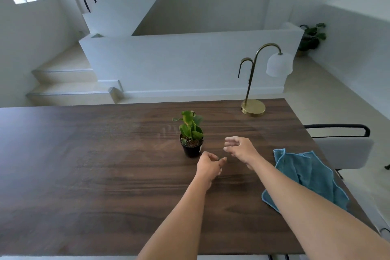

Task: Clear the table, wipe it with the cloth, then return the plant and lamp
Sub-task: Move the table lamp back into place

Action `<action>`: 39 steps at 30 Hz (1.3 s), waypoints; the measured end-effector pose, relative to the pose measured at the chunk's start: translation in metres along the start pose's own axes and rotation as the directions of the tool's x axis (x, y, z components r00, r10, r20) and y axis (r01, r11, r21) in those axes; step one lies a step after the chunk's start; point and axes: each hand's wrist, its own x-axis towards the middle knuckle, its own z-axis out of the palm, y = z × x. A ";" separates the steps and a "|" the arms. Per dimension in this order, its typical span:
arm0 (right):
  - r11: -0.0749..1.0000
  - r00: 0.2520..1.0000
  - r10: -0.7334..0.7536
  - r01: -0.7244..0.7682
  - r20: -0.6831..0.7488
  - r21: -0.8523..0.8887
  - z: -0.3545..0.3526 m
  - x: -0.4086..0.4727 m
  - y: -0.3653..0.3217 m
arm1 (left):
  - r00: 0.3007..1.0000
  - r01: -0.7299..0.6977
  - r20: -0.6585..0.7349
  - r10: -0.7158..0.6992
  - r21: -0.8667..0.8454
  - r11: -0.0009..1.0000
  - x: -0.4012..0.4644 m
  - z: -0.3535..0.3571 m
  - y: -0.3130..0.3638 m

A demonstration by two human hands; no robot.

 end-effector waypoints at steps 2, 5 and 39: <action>1.000 0.999 0.006 -0.006 -0.044 0.008 -0.019 0.002 0.001 | 0.998 -0.043 0.038 0.041 0.036 0.998 0.004 0.012 0.017; 1.000 0.994 -0.003 0.006 -0.109 0.030 -0.047 0.008 -0.001 | 0.991 -0.117 0.081 0.110 0.088 0.989 0.015 0.026 0.048; 0.936 0.994 0.043 -0.076 -0.102 -0.344 -0.158 0.253 0.021 | 0.688 -0.638 0.223 0.690 0.640 0.429 0.232 0.079 0.301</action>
